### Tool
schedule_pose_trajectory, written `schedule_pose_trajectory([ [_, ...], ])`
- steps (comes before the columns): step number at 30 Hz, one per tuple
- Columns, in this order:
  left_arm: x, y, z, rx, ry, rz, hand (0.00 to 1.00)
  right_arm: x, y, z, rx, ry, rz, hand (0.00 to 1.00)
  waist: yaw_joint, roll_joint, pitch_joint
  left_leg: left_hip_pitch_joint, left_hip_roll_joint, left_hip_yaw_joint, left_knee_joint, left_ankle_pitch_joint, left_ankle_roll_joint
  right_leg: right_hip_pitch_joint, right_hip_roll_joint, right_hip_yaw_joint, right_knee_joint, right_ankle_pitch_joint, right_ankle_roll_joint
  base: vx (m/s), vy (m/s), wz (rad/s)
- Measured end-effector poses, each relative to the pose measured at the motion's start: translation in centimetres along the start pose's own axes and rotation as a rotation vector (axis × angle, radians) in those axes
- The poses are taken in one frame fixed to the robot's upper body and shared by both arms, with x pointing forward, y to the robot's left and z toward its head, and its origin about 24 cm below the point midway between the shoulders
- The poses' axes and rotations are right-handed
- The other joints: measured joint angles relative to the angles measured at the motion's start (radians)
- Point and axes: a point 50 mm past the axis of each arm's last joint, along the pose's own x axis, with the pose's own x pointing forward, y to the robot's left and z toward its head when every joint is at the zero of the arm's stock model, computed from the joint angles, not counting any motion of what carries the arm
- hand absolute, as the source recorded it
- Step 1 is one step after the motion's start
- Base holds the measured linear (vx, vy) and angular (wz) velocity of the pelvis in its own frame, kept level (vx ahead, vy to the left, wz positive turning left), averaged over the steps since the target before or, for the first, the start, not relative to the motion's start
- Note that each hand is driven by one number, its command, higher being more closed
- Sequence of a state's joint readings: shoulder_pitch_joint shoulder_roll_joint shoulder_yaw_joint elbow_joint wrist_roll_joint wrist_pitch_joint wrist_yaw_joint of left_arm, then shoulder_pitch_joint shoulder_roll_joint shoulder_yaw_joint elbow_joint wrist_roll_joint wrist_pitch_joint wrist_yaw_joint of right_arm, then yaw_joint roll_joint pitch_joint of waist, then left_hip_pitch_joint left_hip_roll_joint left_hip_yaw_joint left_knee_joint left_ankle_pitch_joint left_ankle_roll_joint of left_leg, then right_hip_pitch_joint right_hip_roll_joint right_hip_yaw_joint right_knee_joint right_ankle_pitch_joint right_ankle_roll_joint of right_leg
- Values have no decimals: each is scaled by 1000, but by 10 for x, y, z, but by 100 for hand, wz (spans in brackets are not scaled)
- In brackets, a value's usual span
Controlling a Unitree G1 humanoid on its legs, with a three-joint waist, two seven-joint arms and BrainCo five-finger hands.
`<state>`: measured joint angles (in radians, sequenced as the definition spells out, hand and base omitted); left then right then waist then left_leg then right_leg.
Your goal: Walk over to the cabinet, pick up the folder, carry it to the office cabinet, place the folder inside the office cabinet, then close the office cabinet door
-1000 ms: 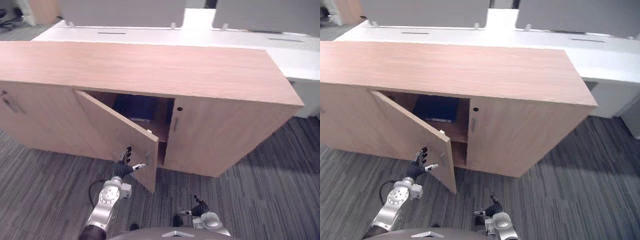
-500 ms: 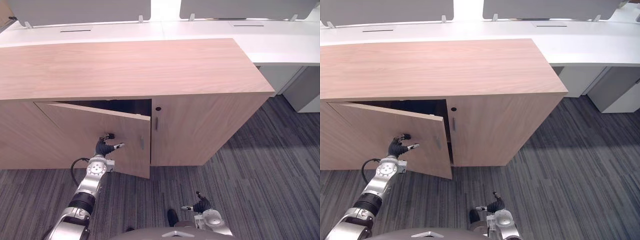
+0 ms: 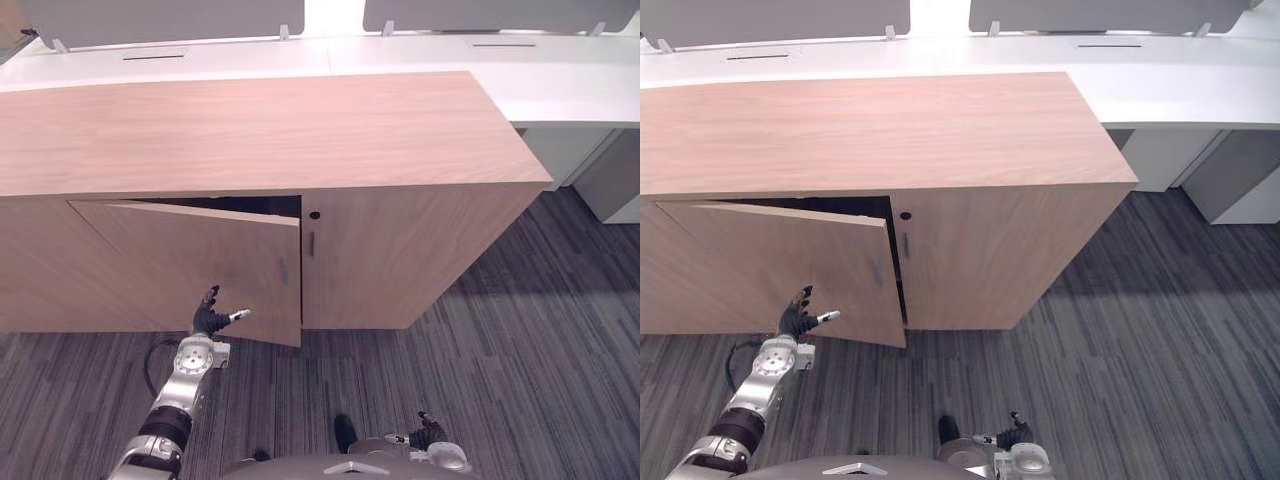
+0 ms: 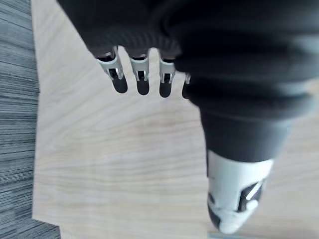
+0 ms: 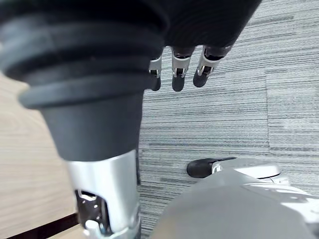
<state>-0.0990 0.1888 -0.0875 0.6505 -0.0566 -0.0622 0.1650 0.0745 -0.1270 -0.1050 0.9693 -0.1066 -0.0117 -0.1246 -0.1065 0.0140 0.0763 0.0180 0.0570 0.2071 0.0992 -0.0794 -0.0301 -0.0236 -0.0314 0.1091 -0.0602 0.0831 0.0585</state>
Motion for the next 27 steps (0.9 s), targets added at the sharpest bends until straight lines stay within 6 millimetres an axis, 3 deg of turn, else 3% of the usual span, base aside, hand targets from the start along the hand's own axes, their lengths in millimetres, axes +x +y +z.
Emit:
schedule_pose_trajectory([
  [3,-13,2,-25,-9,74,2,0,1,-1,5,9,-13,-16,0,12,-1,1,22,-1,14,-24,-9,-11,2,3,32,-21,19,4,-68,10,-29],
  [6,-31,-5,-67,-21,235,-22,0,2,-3,7,21,-16,-32,0,22,1,0,46,-12,11,-50,-14,-18,1,1,51,-27,15,6,-110,13,-25],
  [11,-69,-2,-132,-26,527,8,0,1,-2,-3,20,25,-35,0,27,-2,-1,51,-11,19,-56,-18,-18,-11,4,84,-27,16,8,-18,9,-18],
  [13,-81,1,-146,-28,591,18,0,1,-2,-5,19,37,-34,0,41,-3,-2,56,-10,35,-57,-19,-18,-16,10,99,-27,22,15,34,3,-23],
  [21,-92,10,-159,-58,660,52,0,1,-1,-10,73,77,-35,0,60,-14,-10,67,-16,35,-48,-29,-1,-8,13,95,-21,31,14,18,7,-5],
  [27,-93,11,-160,-67,669,58,0,0,-1,-20,155,129,-48,0,66,-26,-18,68,-34,-18,-47,-21,11,19,-13,39,-27,20,23,-49,2,26],
])
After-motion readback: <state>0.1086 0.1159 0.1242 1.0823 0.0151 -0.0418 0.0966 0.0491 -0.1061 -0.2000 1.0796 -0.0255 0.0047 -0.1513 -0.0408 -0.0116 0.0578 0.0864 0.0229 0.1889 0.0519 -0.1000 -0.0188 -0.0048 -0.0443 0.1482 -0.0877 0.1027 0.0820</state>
